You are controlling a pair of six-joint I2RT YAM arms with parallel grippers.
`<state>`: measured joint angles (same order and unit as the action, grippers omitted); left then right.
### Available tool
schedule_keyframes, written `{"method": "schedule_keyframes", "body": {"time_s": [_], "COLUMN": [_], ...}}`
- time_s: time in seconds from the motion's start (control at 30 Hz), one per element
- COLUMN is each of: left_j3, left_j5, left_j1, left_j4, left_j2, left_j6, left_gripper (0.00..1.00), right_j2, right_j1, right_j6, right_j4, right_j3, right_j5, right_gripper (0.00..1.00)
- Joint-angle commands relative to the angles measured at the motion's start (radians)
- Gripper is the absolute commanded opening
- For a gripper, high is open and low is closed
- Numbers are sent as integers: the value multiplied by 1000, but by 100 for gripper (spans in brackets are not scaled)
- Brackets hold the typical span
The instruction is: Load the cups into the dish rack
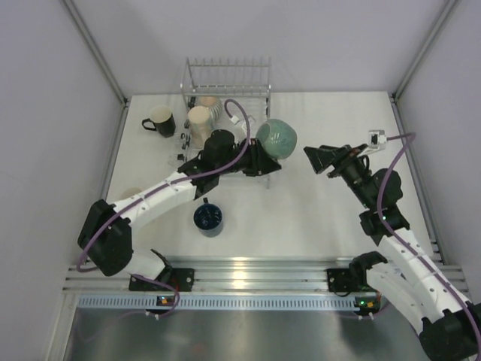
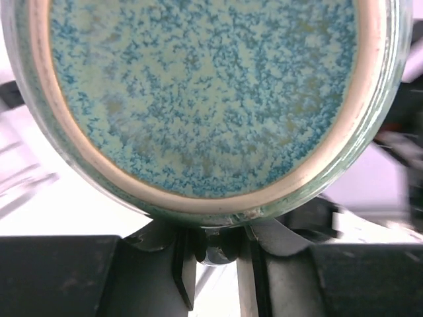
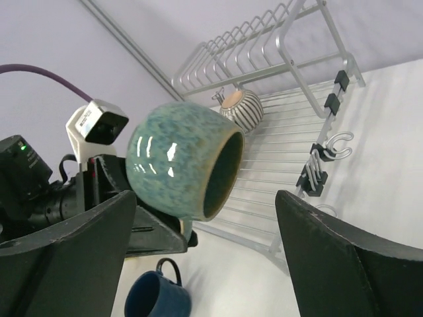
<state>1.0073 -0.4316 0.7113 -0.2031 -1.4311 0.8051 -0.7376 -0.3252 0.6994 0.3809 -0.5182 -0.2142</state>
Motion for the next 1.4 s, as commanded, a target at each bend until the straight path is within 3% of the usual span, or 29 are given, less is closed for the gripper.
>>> {"method": "schedule_keyframes", "body": {"time_s": [0.0, 0.17, 0.4, 0.97, 1.37], "left_j3": [135, 246, 353, 507, 540], "left_j5": [192, 414, 628, 775, 735], "left_j1": [1, -1, -41, -93, -157], "left_j4": [154, 375, 462, 473, 476], "left_j2": [41, -15, -149, -417, -492], "left_j6": [-233, -369, -466, -477, -449], "left_gripper": [0, 0, 0, 0, 0], "right_j2": [55, 96, 148, 222, 224], "right_j1": [-5, -3, -5, -3, -5], "right_j6": [-63, -107, -167, -230, -241], "right_j4": [-54, -125, -214, -286, -297], "right_j3": [-23, -54, -85, -106, -103], "right_j5": [38, 76, 125, 171, 187], "right_gripper": [87, 88, 89, 89, 89]}}
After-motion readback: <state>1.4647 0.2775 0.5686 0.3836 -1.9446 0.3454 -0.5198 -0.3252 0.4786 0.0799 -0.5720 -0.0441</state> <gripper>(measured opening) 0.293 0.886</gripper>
